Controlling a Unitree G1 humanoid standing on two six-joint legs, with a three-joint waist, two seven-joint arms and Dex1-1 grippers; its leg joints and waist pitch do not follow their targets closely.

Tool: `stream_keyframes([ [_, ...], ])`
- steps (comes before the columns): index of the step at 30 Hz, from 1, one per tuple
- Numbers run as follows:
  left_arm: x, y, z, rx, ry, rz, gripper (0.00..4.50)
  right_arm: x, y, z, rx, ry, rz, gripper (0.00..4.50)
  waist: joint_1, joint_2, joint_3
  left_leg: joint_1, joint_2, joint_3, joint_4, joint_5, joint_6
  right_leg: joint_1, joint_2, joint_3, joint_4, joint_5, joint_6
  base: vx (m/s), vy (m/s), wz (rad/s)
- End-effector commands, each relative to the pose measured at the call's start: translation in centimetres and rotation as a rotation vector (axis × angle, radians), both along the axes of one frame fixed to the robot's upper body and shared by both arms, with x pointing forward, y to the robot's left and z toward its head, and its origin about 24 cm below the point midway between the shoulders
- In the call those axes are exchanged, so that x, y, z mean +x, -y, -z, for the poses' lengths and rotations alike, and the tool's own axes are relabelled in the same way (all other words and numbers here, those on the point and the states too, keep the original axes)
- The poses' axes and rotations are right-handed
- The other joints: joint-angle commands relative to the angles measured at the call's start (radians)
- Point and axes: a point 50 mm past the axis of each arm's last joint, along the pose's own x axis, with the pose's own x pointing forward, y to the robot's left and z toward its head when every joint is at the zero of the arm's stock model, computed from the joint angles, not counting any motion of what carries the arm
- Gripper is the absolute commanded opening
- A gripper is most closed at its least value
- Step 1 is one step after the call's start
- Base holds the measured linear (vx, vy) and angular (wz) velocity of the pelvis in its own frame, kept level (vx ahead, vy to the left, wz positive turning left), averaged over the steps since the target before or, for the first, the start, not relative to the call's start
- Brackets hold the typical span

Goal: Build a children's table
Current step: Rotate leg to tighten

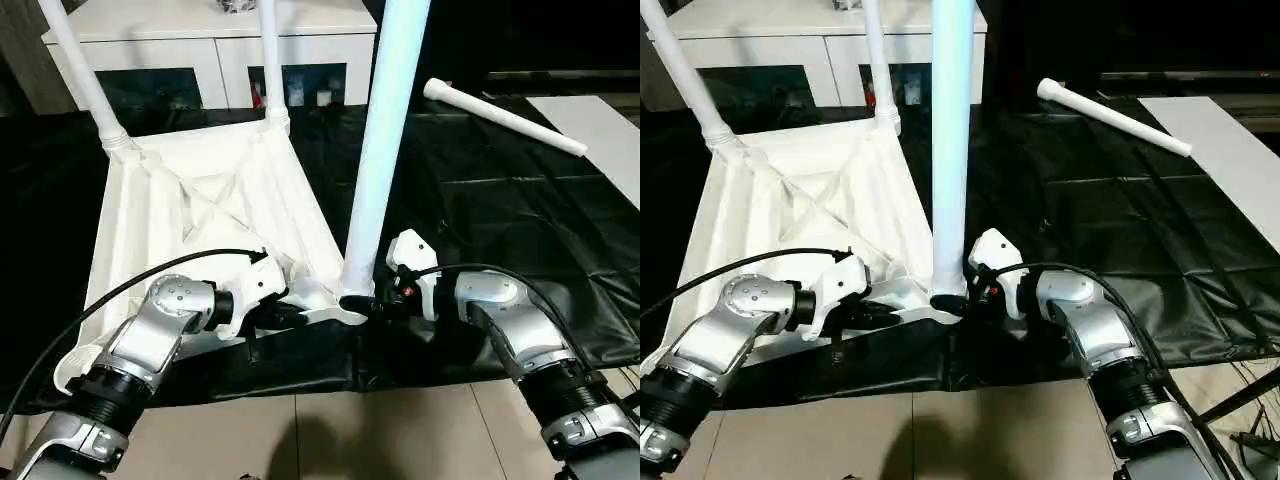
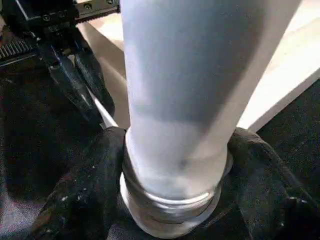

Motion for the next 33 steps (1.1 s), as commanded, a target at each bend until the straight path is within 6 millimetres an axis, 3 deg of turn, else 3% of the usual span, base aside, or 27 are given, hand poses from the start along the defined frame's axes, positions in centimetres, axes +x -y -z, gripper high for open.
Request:
stream_keyframes([
  [1, -0.3, 0.9, 0.4, 0.009, -0.013, 0.044, 0.0, 0.6, 0.4, 0.1, -0.017, 0.003, 0.068, 2.73, -0.004, -0.003, -0.063, 0.012, 0.026, 0.0, -0.061, -0.071, 0.081, 0.045, -0.036, 0.026, -0.045, 0.13, -0.305, 0.0, 0.0, 0.0],
  [3, -0.1, 1.0, 0.6, 0.014, -0.012, 0.022, 0.0, 0.6, 0.5, 0.5, -0.019, -0.009, 0.103, 2.7, -0.005, -0.003, -0.059, 0.013, 0.027, -0.001, -0.065, -0.118, 0.062, 0.044, -0.038, 0.027, -0.051, 0.062, -0.297, 0.0, 0.0, 0.0],
  [7, 1.2, 1.7, 1.4, 0.031, -0.006, -0.14, 0.0, 1.2, 0.5, 2.3, -0.036, -0.067, 0.337, 2.7, -0.013, -0.004, -0.053, 0.018, 0.027, -0.004, -0.076, -0.198, 0.007, 0.043, -0.042, 0.03, -0.065, -0.085, -0.266, 0.0, 0.0, 0.0],
  [9, 1.2, 1.7, 1.4, 0.031, -0.006, -0.14, 0.0, 1.2, 0.5, 2.3, -0.036, -0.067, 0.337, 2.7, -0.019, -0.004, -0.05, 0.017, 0.026, -0.004, -0.079, -0.218, -0.005, 0.04, -0.041, 0.032, -0.071, -0.122, -0.254, 0.0, 0.0, 0.0],
  [13, 3.5, 4.1, 1.6, 0.03, -0.009, -0.394, 0.0, 1.9, -1.9, 4.1, -0.069, -0.119, 0.662, 2.7, -0.029, -0.007, -0.047, 0.019, 0.021, -0.007, -0.083, -0.25, -0.033, 0.036, -0.042, 0.032, -0.081, -0.233, -0.222, 0.0, 0.0, 0.0],
  [15, 4.0, 4.8, 1.6, 0.021, -0.011, -0.455, 0.0, 2.0, -2.4, 4.4, -0.08, -0.133, 0.713, 2.7, -0.036, -0.005, -0.046, 0.018, 0.02, -0.009, -0.086, -0.265, -0.048, 0.032, -0.042, 0.033, -0.085, -0.268, -0.207, 0.0, 0.0, 0.0],
  [16, 4.8, 5.9, 1.5, 0.018, 0.0, -0.539, 0.0, 2.3, -3.2, 4.9, -0.086, -0.152, 0.825, 2.7, -0.037, -0.008, -0.046, 0.018, 0.018, -0.009, -0.087, -0.272, -0.048, 0.032, -0.042, 0.032, -0.089, -0.286, -0.193, 0.0, 0.0, 0.0],
  [17, 4.9, 6.0, 1.5, 0.018, 0.002, -0.547, 0.0, 2.4, -3.3, 5.0, -0.085, -0.155, 0.837, 2.7, -0.037, -0.003, -0.046, 0.02, 0.018, -0.009, -0.086, -0.278, -0.05, 0.028, -0.044, 0.034, -0.092, -0.291, -0.193, 0.0, 0.0, 0.0],
  [20, 5.7, 6.9, 1.2, 0.019, 0.032, -0.607, 0.0, 2.7, -4.1, 5.5, -0.068, -0.199, 0.954, 2.7, -0.04, -0.007, -0.049, 0.019, 0.017, -0.011, -0.087, -0.289, -0.044, 0.027, -0.043, 0.033, -0.094, -0.279, -0.183, 0.0, 0.0, 0.0],
  [27, 5.8, 6.5, 1.2, 0.041, 0.043, -0.59, 0.0, 3.8, -5.6, 3.4, 0.106, -0.163, 0.935, 2.69, -0.038, -0.004, -0.052, 0.011, 0.019, -0.009, -0.086, -0.257, -0.009, 0.033, -0.042, 0.03, -0.088, -0.171, -0.201, 0.0, 0.0, 0.0],
  [29, 5.9, 6.0, 1.3, 0.048, 0.044, -0.595, 0.0, 4.2, -5.8, 2.6, 0.136, -0.133, 0.911, 3.25, -0.039, -0.003, -0.051, 0.01, 0.02, -0.009, -0.087, -0.256, -0.006, 0.034, -0.042, 0.029, -0.087, -0.165, -0.205, 0.0, 0.0, 0.0],
  [30, 5.9, 6.0, 1.3, 0.048, 0.044, -0.595, 0.0, 4.2, -5.8, 2.6, 0.136, -0.133, 0.911, 3.39, -0.039, -0.005, -0.051, 0.011, 0.019, -0.009, -0.087, -0.263, -0.005, 0.033, -0.042, 0.029, -0.089, -0.177, -0.206, 0.0, 0.0, 0.0],
  [31, 5.9, 5.7, 1.4, 0.052, 0.045, -0.591, 0.0, 4.5, -5.7, 2.3, 0.137, -0.113, 0.911, 3.48, -0.039, 0.0, -0.049, 0.011, 0.019, -0.01, -0.089, -0.274, -0.007, 0.033, -0.043, 0.029, -0.091, -0.197, -0.205, 0.0, 0.0, 0.0],
  [33, 5.9, 5.3, 1.4, 0.053, 0.045, -0.571, 0.0, 4.7, -5.3, 1.8, 0.135, -0.087, 0.904, 3.6, -0.049, -0.003, -0.049, 0.002, 0.018, -0.015, -0.094, -0.286, -0.011, 0.04, -0.043, 0.026, -0.091, -0.228, -0.194, 0.0, 0.0, 0.0],
])
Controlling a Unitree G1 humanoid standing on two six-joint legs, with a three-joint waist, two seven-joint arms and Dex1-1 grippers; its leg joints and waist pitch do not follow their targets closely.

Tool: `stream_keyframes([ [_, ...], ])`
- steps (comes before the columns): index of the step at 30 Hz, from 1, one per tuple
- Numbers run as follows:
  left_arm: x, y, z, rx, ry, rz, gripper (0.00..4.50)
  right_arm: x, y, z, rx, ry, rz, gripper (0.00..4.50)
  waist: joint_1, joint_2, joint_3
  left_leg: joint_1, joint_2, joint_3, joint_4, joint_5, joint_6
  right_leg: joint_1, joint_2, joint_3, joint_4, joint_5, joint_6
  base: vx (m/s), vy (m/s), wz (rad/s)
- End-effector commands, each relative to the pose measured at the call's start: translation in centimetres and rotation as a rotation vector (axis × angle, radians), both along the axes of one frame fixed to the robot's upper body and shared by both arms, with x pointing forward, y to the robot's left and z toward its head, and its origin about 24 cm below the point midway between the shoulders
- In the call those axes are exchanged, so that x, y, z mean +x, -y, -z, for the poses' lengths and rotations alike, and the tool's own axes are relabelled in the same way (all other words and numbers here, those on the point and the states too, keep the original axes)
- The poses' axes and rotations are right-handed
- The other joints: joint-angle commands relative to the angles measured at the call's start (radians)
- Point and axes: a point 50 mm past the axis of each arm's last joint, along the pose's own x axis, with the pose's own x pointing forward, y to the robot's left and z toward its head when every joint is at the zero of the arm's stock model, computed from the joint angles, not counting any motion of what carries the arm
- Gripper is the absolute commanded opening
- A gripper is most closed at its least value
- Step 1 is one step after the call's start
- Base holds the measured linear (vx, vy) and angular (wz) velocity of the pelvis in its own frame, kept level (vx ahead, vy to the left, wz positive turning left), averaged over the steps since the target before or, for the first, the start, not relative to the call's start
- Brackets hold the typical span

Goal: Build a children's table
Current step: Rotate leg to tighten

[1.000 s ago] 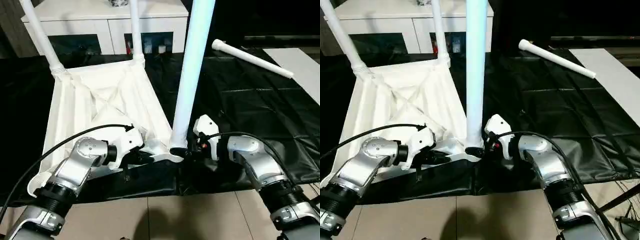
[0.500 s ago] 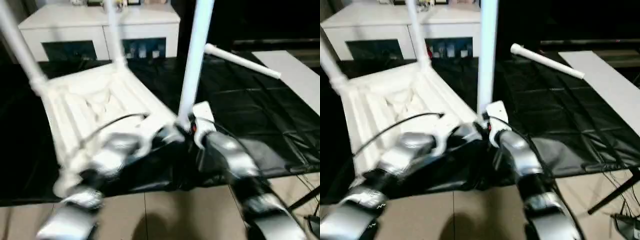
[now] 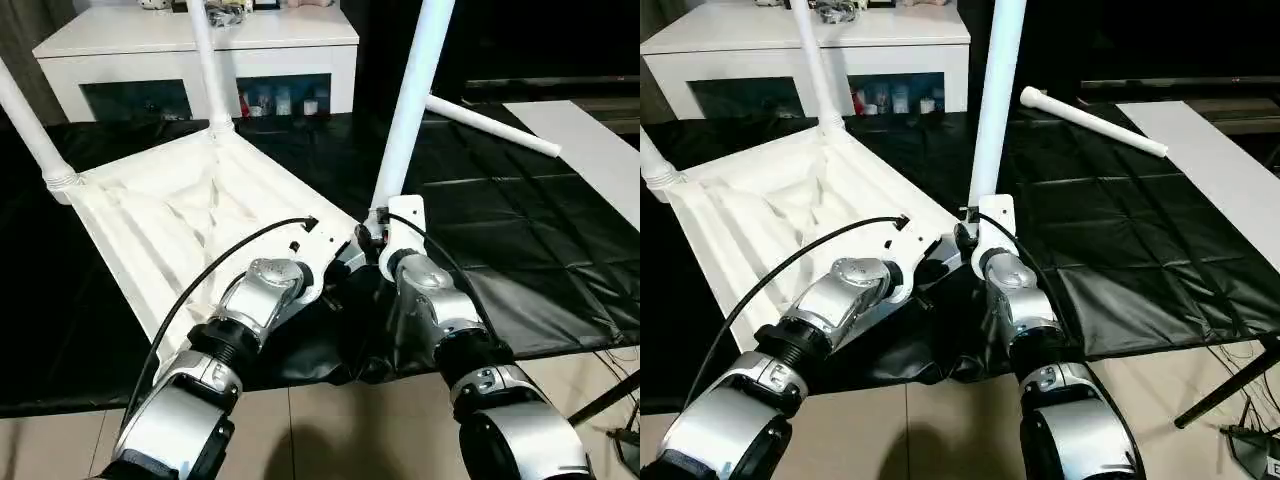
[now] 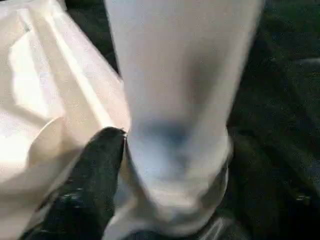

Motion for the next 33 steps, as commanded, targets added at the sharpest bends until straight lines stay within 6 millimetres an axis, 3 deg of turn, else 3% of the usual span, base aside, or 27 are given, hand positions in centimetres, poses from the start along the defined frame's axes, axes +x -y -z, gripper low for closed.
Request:
stream_keyframes([
  [1, 0.2, -1.9, 0.8, 0.05, -0.01, -0.06, 0.0, -0.1, -0.5, 0.2, 0.006, -0.018, -0.034, 3.73, 0.004, -0.001, -0.047, -0.005, 0.019, -0.014, -0.09, -0.281, -0.002, 0.04, -0.043, 0.024, -0.092, -0.243, -0.185, 0.0, 0.0, 0.0],
  [4, -0.1, -3.0, 0.8, 0.052, -0.011, -0.013, 0.0, 0.1, 0.5, -1.2, -0.001, 0.04, -0.116, 3.86, 0.004, 0.002, -0.052, 0.002, 0.023, -0.009, -0.085, -0.215, 0.014, 0.036, -0.042, 0.024, -0.091, -0.15, -0.211, 0.0, 0.0, 0.0],
  [9, -0.5, -3.9, 0.5, 0.053, -0.006, 0.056, 0.0, -0.6, 1.5, -2.6, 0.029, 0.095, -0.259, 3.86, 0.013, -0.004, -0.057, -0.006, 0.022, -0.007, -0.073, -0.085, 0.075, 0.05, -0.041, 0.022, -0.068, 0.062, -0.247, 0.0, 0.0, 0.0],
  [10, -1.0, -4.3, 0.3, 0.046, -0.01, 0.143, 0.0, -1.2, 2.5, -3.2, 0.016, 0.117, -0.352, 3.86, 0.014, -0.004, -0.059, -0.004, 0.022, -0.007, -0.069, -0.068, 0.088, 0.051, -0.038, 0.022, -0.066, 0.094, -0.254, 0.0, 0.0, 0.0],
  [11, -1.2, -4.4, 0.3, 0.047, -0.008, 0.167, 0.0, -1.4, 2.8, -3.2, 0.008, 0.119, -0.374, 3.86, 0.012, -0.013, -0.06, -0.005, 0.022, -0.004, -0.066, -0.052, 0.101, 0.048, -0.037, 0.025, -0.062, 0.131, -0.263, 0.0, 0.0, 0.0],
  [12, -1.3, -4.5, 0.3, 0.048, -0.01, 0.186, 0.0, -1.5, 3.0, -3.3, 0.001, 0.12, -0.391, 3.86, 0.016, -0.008, -0.061, -0.003, 0.023, -0.005, -0.067, -0.053, 0.103, 0.049, -0.038, 0.024, -0.06, 0.132, -0.271, 0.0, 0.0, 0.0],
  [16, -3.9, -5.5, 0.0, 0.011, -0.084, 0.477, 0.0, -3.4, 5.1, -3.3, -0.113, 0.096, -0.648, 3.86, 0.023, -0.006, -0.065, 0.001, 0.027, -0.001, -0.059, -0.039, 0.122, 0.045, -0.036, 0.025, -0.052, 0.183, -0.298, 0.0, 0.0, 0.0],
  [20, -5.4, -6.2, -0.5, 0.002, -0.132, 0.591, 0.0, -5.3, 5.9, -3.0, -0.161, 0.044, -0.849, 3.86, 0.037, -0.003, -0.058, 0.006, 0.033, 0.005, -0.062, -0.079, 0.124, 0.034, -0.036, 0.025, -0.056, 0.124, -0.302, 0.0, 0.0, 0.0],
  [23, -5.9, -6.4, -0.9, -0.013, -0.136, 0.608, 0.0, -6.0, 5.6, -3.0, -0.14, 0.03, -0.929, 3.86, 0.043, -0.001, -0.055, 0.009, 0.037, 0.005, -0.067, -0.124, 0.09, 0.031, -0.037, 0.026, -0.058, 0.051, -0.292, 0.0, 0.0, 0.0],
  [25, -6.0, -6.5, -0.9, -0.003, -0.124, 0.605, 0.0, -6.4, 5.3, -3.1, -0.116, 0.022, -0.987, 3.86, 0.045, -0.008, -0.053, 0.008, 0.036, 0.006, -0.068, -0.136, 0.081, 0.03, -0.038, 0.028, -0.06, 0.031, -0.286, 0.0, 0.0, 0.0],
  [29, -6.0, -6.6, -0.8, 0.005, -0.126, 0.597, 0.0, -6.2, 5.1, -2.7, -0.139, 0.014, -0.992, 3.86, 0.053, -0.01, -0.054, 0.009, 0.033, 0.007, -0.067, -0.134, 0.067, 0.027, -0.04, 0.031, -0.062, -0.007, -0.267, 0.0, 0.0, 0.0],
  [33, -6.2, -6.6, -0.8, 0.003, -0.129, 0.591, 0.0, -5.3, 4.8, -2.2, -0.167, 0.01, -0.942, 3.86, 0.053, -0.017, -0.06, 0.003, 0.029, 0.006, -0.063, -0.088, 0.065, 0.032, -0.04, 0.029, -0.054, 0.035, -0.268, 0.0, 0.0, 0.0],
])
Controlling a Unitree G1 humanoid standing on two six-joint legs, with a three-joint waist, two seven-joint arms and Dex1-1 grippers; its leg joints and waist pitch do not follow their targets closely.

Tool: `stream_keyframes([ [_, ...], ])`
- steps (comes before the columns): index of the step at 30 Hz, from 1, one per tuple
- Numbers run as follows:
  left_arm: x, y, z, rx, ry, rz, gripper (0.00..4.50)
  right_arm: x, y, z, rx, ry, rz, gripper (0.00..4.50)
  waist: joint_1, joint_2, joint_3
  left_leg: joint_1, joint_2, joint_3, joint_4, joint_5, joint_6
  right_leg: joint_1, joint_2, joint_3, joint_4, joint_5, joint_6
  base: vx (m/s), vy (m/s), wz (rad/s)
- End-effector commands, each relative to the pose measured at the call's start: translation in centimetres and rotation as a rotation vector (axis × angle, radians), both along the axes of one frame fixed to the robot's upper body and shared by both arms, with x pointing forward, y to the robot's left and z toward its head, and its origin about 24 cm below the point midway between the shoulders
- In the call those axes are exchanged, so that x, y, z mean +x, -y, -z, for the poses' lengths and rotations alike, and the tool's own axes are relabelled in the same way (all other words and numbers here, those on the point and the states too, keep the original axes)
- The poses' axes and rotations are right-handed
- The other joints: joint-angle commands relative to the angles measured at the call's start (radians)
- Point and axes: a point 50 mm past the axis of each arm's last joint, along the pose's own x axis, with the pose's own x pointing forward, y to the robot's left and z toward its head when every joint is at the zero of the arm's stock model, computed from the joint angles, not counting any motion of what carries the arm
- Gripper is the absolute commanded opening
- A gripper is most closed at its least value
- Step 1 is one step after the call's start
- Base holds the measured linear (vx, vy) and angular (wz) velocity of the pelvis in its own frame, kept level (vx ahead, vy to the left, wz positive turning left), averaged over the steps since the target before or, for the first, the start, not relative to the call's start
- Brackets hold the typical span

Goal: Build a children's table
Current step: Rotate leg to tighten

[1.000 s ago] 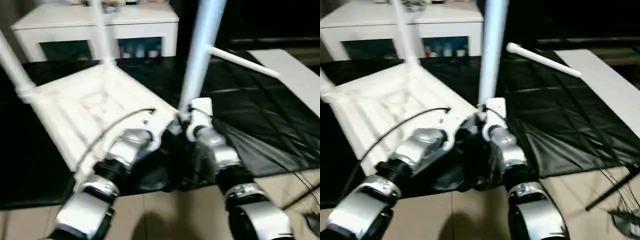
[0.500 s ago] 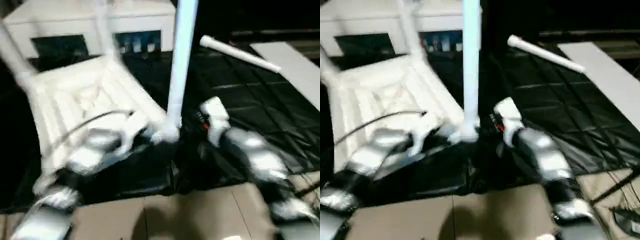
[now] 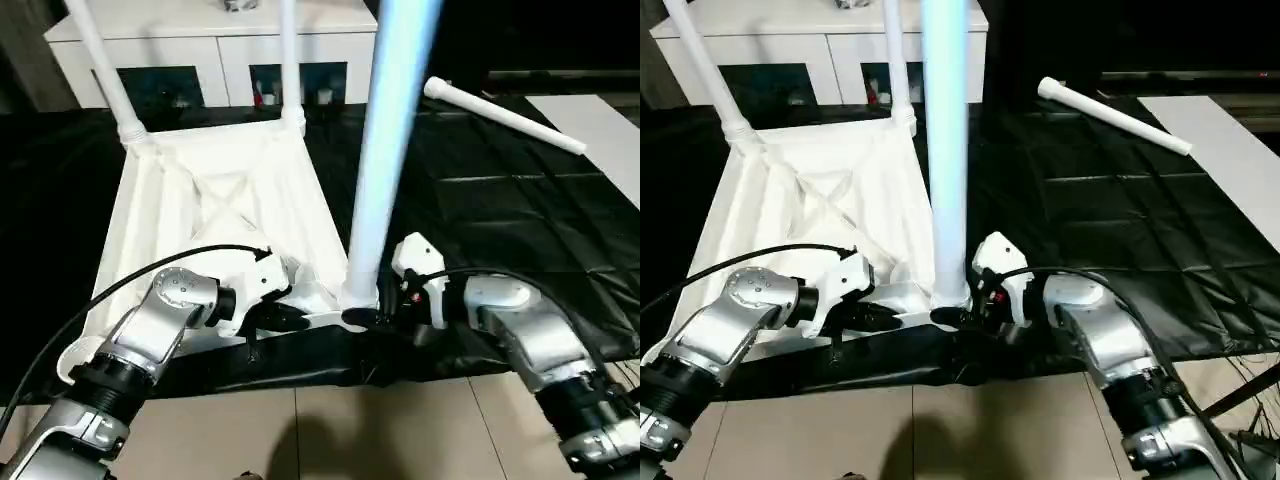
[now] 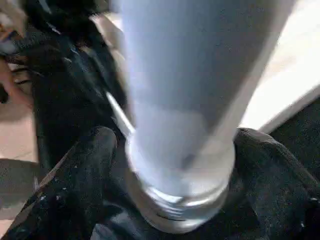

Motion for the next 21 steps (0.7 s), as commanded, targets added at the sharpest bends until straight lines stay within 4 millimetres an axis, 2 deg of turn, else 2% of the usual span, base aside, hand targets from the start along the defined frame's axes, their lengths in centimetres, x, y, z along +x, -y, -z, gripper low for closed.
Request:
stream_keyframes([
  [1, -0.6, 0.5, 0.3, 0.005, -0.024, 0.031, 0.0, 0.5, -0.2, -0.1, -0.021, 0.027, 0.008, 3.59, -0.004, -0.016, -0.064, 0.015, 0.027, 0.001, -0.065, -0.078, 0.063, 0.049, -0.038, 0.028, -0.048, 0.046, -0.27, 0.0, 0.0, 0.0],
  [3, -0.6, 0.4, 0.3, 0.005, -0.024, 0.029, 0.0, 0.5, -0.2, -0.1, -0.021, 0.025, 0.007, 3.52, -0.002, -0.012, -0.067, 0.017, 0.026, 0.001, -0.061, -0.055, 0.075, 0.049, -0.036, 0.028, -0.044, 0.085, -0.273, 0.0, 0.0, 0.0],
  [6, -0.7, 0.3, 0.3, 0.005, -0.025, 0.023, 0.0, 0.6, -0.2, -0.2, -0.019, 0.02, 0.01, 3.27, 0.0, -0.015, -0.067, 0.016, 0.025, 0.001, -0.06, -0.043, 0.09, 0.05, -0.035, 0.027, -0.041, 0.116, -0.277, 0.0, 0.0, 0.0],
  [10, -0.8, 0.2, 0.3, 0.004, -0.028, 0.019, 0.0, 0.9, -0.2, -0.2, -0.003, 0.016, 0.028, 2.85, -0.002, -0.015, -0.064, 0.017, 0.027, 0.0, -0.063, -0.089, 0.074, 0.049, -0.035, 0.027, -0.046, 0.052, -0.272, 0.0, 0.0, 0.0],
  [12, -0.8, 0.2, 0.4, 0.004, -0.03, 0.015, 0.0, 0.9, -0.2, -0.1, -0.006, 0.015, 0.034, 2.77, -0.002, -0.015, -0.066, 0.017, 0.027, 0.0, -0.062, -0.085, 0.069, 0.049, -0.035, 0.027, -0.045, 0.062, -0.272, 0.0, 0.0, 0.0],
  [14, -0.2, 0.7, 0.8, 0.004, -0.017, -0.067, 0.0, 1.5, -0.4, 0.7, 0.045, -0.011, 0.189, 2.73, -0.006, -0.01, -0.064, 0.015, 0.025, 0.0, -0.062, -0.084, 0.063, 0.049, -0.035, 0.028, -0.045, 0.073, -0.276, 0.0, 0.0, 0.0],
  [15, -0.1, 0.8, 0.9, 0.004, -0.014, -0.082, 0.0, 1.6, -0.4, 0.8, 0.054, -0.017, 0.218, 2.72, -0.009, -0.012, -0.063, 0.014, 0.024, 0.0, -0.064, -0.092, 0.058, 0.049, -0.035, 0.028, -0.046, 0.062, -0.275, 0.0, 0.0, 0.0],
  [16, 0.5, 1.3, 1.1, -0.008, -0.004, -0.173, 0.0, 2.1, -0.4, 1.2, 0.076, -0.035, 0.351, 2.72, -0.015, -0.014, -0.062, 0.015, 0.025, 0.001, -0.065, -0.105, 0.047, 0.049, -0.036, 0.029, -0.048, 0.04, -0.276, 0.0, 0.0, 0.0],
  [17, 0.6, 1.4, 1.1, -0.009, -0.004, -0.186, 0.0, 2.2, -0.4, 1.3, 0.078, -0.038, 0.369, 2.72, -0.016, -0.014, -0.061, 0.015, 0.024, -0.001, -0.067, -0.117, 0.032, 0.05, -0.037, 0.029, -0.051, 0.01, -0.27, 0.0, 0.0, 0.0],
  [19, 1.4, 2.3, 1.5, -0.013, 0.004, -0.277, 0.0, 2.6, -0.5, 2.0, 0.087, -0.055, 0.544, 2.72, -0.025, -0.01, -0.06, 0.017, 0.023, -0.001, -0.069, -0.145, 0.012, 0.048, -0.036, 0.03, -0.055, -0.036, -0.26, 0.0, 0.0, 0.0],
  [21, 1.8, 3.0, 1.7, -0.013, 0.008, -0.342, 0.0, 2.8, -0.5, 2.5, 0.086, -0.077, 0.652, 2.72, -0.03, -0.014, -0.058, 0.016, 0.02, -0.003, -0.072, -0.175, -0.003, 0.049, -0.036, 0.03, -0.063, -0.09, -0.242, 0.0, 0.0, 0.0],
])
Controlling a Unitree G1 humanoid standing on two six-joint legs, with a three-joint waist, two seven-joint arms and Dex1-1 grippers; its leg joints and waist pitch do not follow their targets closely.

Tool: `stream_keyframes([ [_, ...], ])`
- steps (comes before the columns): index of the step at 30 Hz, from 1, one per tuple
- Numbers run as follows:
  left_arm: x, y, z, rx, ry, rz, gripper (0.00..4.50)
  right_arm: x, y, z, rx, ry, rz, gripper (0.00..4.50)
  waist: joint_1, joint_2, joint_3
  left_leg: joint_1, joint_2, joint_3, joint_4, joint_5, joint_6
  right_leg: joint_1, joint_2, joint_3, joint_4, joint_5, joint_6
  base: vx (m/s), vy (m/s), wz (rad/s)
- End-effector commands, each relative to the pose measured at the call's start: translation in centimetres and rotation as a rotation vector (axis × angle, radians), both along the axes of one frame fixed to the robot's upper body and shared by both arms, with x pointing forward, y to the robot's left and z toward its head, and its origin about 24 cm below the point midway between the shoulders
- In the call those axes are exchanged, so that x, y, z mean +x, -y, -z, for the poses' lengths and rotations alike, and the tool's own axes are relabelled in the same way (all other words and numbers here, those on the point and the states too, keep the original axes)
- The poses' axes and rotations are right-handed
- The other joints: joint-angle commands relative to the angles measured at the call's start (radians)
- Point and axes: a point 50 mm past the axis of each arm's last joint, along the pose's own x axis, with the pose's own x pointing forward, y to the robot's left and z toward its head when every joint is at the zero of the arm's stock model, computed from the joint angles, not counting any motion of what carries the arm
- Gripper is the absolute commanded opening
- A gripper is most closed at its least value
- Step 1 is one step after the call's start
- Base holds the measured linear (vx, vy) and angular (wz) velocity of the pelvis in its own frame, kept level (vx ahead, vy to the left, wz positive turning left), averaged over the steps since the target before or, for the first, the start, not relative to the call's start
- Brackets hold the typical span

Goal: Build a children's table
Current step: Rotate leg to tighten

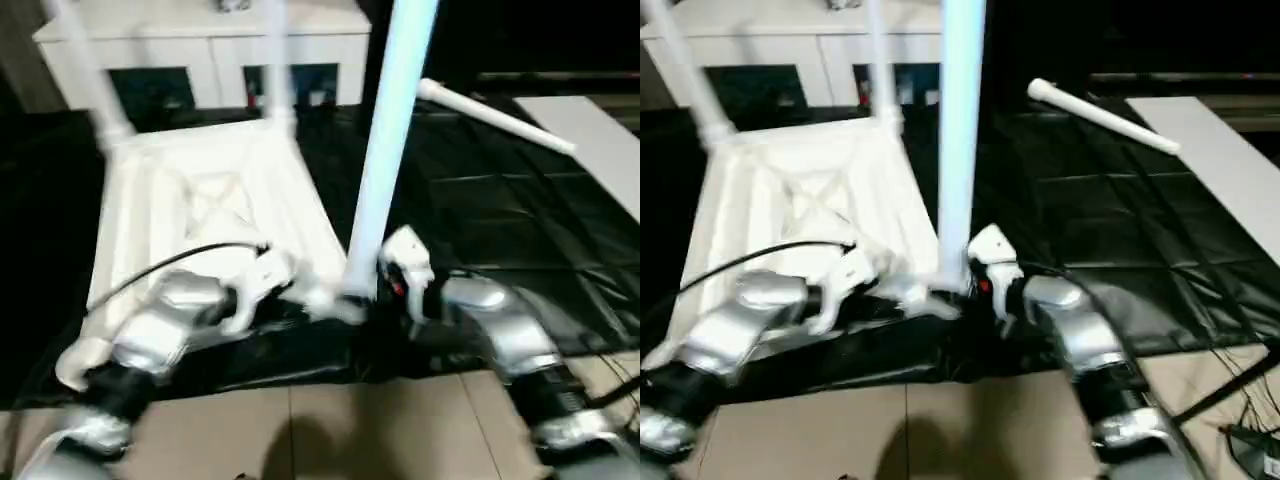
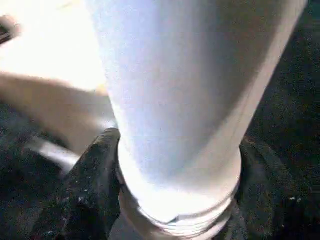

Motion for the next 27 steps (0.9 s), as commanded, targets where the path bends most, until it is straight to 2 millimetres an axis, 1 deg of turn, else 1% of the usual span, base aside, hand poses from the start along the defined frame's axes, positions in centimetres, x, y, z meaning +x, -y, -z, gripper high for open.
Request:
stream_keyframes([
  [1, 0.0, -0.2, 1.2, 0.012, -0.038, -0.086, 0.0, 0.2, 1.1, 1.0, 0.004, -0.067, 0.153, 2.72, 0.002, -0.002, -0.055, 0.017, 0.02, -0.002, -0.08, -0.204, -0.01, 0.044, -0.037, 0.029, -0.078, -0.136, -0.229, 0.0, 0.0, 0.0],
  [2, 0.8, 0.5, 1.3, 0.016, -0.021, -0.168, 0.0, 0.4, 0.8, 1.6, -0.012, -0.091, 0.24, 2.72, -0.001, -0.002, -0.052, 0.014, 0.019, 0.0, -0.081, -0.222, -0.013, 0.043, -0.037, 0.031, -0.082, -0.168, -0.22, 0.0, 0.0, 0.0],
  [3, 1.2, 1.0, 1.4, 0.021, -0.01, -0.22, 0.0, 0.5, 0.6, 2.0, -0.025, -0.107, 0.293, 2.72, 0.003, 0.003, -0.052, 0.018, 0.019, -0.003, -0.082, -0.23, -0.024, 0.042, -0.038, 0.03, -0.085, -0.191, -0.213, 0.0, 0.0, 0.0],
  [4, 1.8, 1.5, 1.6, 0.034, 0.003, -0.302, 0.0, 0.7, 0.2, 2.3, -0.036, -0.11, 0.374, 2.72, -0.004, 0.004, -0.048, 0.022, 0.017, -0.003, -0.086, -0.273, -0.038, 0.035, -0.037, 0.031, -0.093, -0.25, -0.2, 0.0, 0.0, 0.0],
  [5, 2.2, 2.0, 1.7, 0.05, 0.023, -0.355, 0.0, 1.0, -0.3, 2.5, -0.048, -0.117, 0.431, 2.72, -0.004, 0.005, -0.049, 0.026, 0.018, -0.006, -0.088, -0.299, -0.052, 0.036, -0.037, 0.03, -0.097, -0.292, -0.184, 0.0, 0.0, 0.0],
  [6, 2.4, 2.4, 1.8, 0.058, 0.032, -0.387, 0.0, 1.2, -0.7, 2.7, -0.055, -0.121, 0.495, 2.72, -0.004, 0.004, -0.051, 0.026, 0.015, -0.007, -0.087, -0.3, -0.051, 0.037, -0.038, 0.029, -0.098, -0.297, -0.18, 0.0, 0.0, 0.0],
  [7, 2.6, 2.8, 1.8, 0.054, 0.039, -0.417, 0.0, 1.3, -1.2, 2.8, -0.057, -0.128, 0.523, 2.72, -0.003, 0.007, -0.051, 0.023, 0.015, -0.009, -0.089, -0.296, -0.05, 0.037, -0.039, 0.03, -0.099, -0.297, -0.17, 0.0, 0.0, 0.0],
  [8, 2.7, 2.8, 1.8, 0.054, 0.041, -0.42, 0.0, 1.4, -1.3, 2.8, -0.057, -0.129, 0.525, 2.72, -0.004, 0.006, -0.051, 0.023, 0.014, -0.008, -0.089, -0.299, -0.048, 0.036, -0.037, 0.029, -0.1, -0.299, -0.167, 0.0, 0.0, 0.0],
  [10, 3.0, 3.2, 1.6, 0.055, 0.061, -0.431, 0.0, 1.7, -2.5, 2.5, -0.042, -0.121, 0.533, 2.72, -0.003, 0.008, -0.054, 0.023, 0.015, -0.009, -0.092, -0.297, -0.034, 0.038, -0.037, 0.026, -0.102, -0.271, -0.16, 0.0, 0.0, 0.0],
  [11, 3.0, 3.2, 1.6, 0.055, 0.061, -0.431, 0.0, 1.7, -2.5, 2.5, -0.042, -0.121, 0.533, 2.72, -0.003, 0.008, -0.054, 0.021, 0.015, -0.01, -0.093, -0.293, -0.029, 0.04, -0.037, 0.026, -0.102, -0.257, -0.161, 0.0, 0.0, 0.0],
  [12, 3.0, 3.2, 1.5, 0.051, 0.065, -0.414, 0.0, 1.9, -3.1, 2.1, -0.015, -0.108, 0.507, 2.72, -0.002, 0.009, -0.054, 0.021, 0.015, -0.009, -0.094, -0.292, -0.026, 0.04, -0.037, 0.026, -0.102, -0.251, -0.161, 0.0, 0.0, 0.0],
  [13, 3.1, 3.0, 1.2, 0.042, 0.067, -0.387, 0.0, 2.1, -3.6, 1.3, 0.036, -0.075, 0.464, 2.72, -0.001, 0.008, -0.055, 0.02, 0.016, -0.009, -0.093, -0.288, -0.022, 0.041, -0.037, 0.026, -0.101, -0.238, -0.162, 0.0, 0.0, 0.0],
  [14, 3.1, 3.0, 1.2, 0.042, 0.067, -0.387, 0.0, 2.1, -3.6, 1.3, 0.036, -0.075, 0.464, 3.07, -0.001, 0.007, -0.056, 0.018, 0.017, -0.009, -0.093, -0.277, -0.015, 0.043, -0.037, 0.025, -0.099, -0.223, -0.165, 0.0, 0.0, 0.0],
  [16, 3.0, 2.8, 1.1, 0.039, 0.068, -0.347, 0.0, 2.4, -4.0, 0.4, 0.077, -0.034, 0.42, 3.42, 0.0, 0.006, -0.056, 0.017, 0.016, -0.008, -0.093, -0.27, -0.007, 0.044, -0.038, 0.025, -0.099, -0.22, -0.17, 0.0, 0.0, 0.0],
  [17, 3.0, 2.7, 1.0, 0.035, 0.072, -0.317, 0.0, 2.5, -4.0, 0.0, 0.084, -0.014, 0.387, 3.44, -0.003, 0.004, -0.056, 0.012, 0.015, -0.009, -0.094, -0.266, -0.001, 0.048, -0.038, 0.024, -0.098, -0.215, -0.17, 0.0, 0.0, 0.0],
  [18, 3.0, 2.6, 0.9, 0.033, 0.076, -0.303, 0.0, 2.6, -4.0, -0.1, 0.083, -0.006, 0.37, 3.51, -0.005, 0.006, -0.055, 0.007, 0.015, -0.012, -0.096, -0.265, 0.0, 0.051, -0.039, 0.023, -0.096, -0.22, -0.167, 0.0, 0.0, 0.0],
  [19, 2.8, 2.3, 0.8, 0.035, 0.074, -0.248, 0.0, 2.5, -4.2, -0.7, 0.067, 0.017, 0.274, 3.6, -0.013, 0.003, -0.057, 0.0, 0.014, -0.015, -0.097, -0.252, 0.003, 0.057, -0.039, 0.019, -0.095, -0.22, -0.163, 0.0, 0.0, 0.0],
  [20, 2.7, 2.3, 0.7, 0.031, 0.079, -0.231, 0.0, 2.5, -4.2, -0.9, 0.061, 0.025, 0.25, 3.69, -0.015, 0.006, -0.061, -0.003, 0.015, -0.016, -0.095, -0.225, 0.006, 0.059, -0.04, 0.019, -0.093, -0.2, -0.165, 0.0, 0.0, 0.0],
  [21, 2.6, 2.2, 0.6, 0.025, 0.09, -0.199, 0.0, 2.4, -4.1, -1.2, 0.051, 0.038, 0.208, 3.78, -0.014, 0.006, -0.061, -0.002, 0.015, -0.016, -0.093, -0.21, 0.011, 0.058, -0.039, 0.018, -0.092, -0.18, -0.169, 0.0, 0.0, 0.0],
  [22, 2.4, 2.0, 0.4, 0.01, 0.089, -0.165, 0.0, 2.1, -4.1, -1.5, 0.037, 0.047, 0.135, 3.86, -0.012, 0.001, -0.064, 0.002, 0.017, -0.012, -0.087, -0.179, 0.021, 0.055, -0.038, 0.02, -0.088, -0.124, -0.184, 0.0, 0.0, 0.0],
  [23, 2.2, 1.9, 0.4, 0.002, 0.085, -0.138, 0.0, 1.9, -3.8, -1.6, 0.024, 0.05, 0.089, 3.86, -0.008, 0.004, -0.066, 0.005, 0.017, -0.008, -0.081, -0.144, 0.039, 0.053, -0.036, 0.021, -0.082, -0.054, -0.207, 0.0, 0.0, 0.0],
  [24, 1.8, 1.7, 0.2, -0.012, 0.088, -0.085, 0.0, 1.6, -3.4, -1.9, 0.014, 0.062, 0.043, 3.86, -0.005, 0.005, -0.065, 0.005, 0.018, -0.008, -0.08, -0.131, 0.046, 0.053, -0.037, 0.021, -0.079, -0.027, -0.217, 0.0, 0.0, 0.0],
  [25, 1.4, 1.4, 0.2, -0.021, 0.073, -0.041, 0.0, 1.3, -2.8, -2.1, 0.008, 0.069, -0.008, 3.86, -0.004, 0.003, -0.065, 0.003, 0.02, -0.008, -0.08, -0.115, 0.058, 0.056, -0.035, 0.019, -0.075, 0.008, -0.23, 0.0, 0.0, 0.0],
  [26, 0.7, 0.9, 0.1, -0.033, 0.073, 0.056, 0.0, 1.0, -1.8, -2.4, -0.012, 0.087, -0.076, 3.86, 0.0, 0.004, -0.066, 0.007, 0.022, -0.006, -0.078, -0.114, 0.066, 0.054, -0.036, 0.019, -0.073, 0.02, -0.24, 0.0, 0.0, 0.0],
  [27, 0.5, 0.9, 0.1, -0.035, 0.074, 0.075, 0.0, 0.9, -1.6, -2.4, -0.017, 0.09, -0.087, 3.86, 0.001, 0.004, -0.065, 0.005, 0.022, -0.007, -0.078, -0.116, 0.071, 0.054, -0.037, 0.02, -0.072, 0.02, -0.243, 0.0, 0.0, 0.0],
])
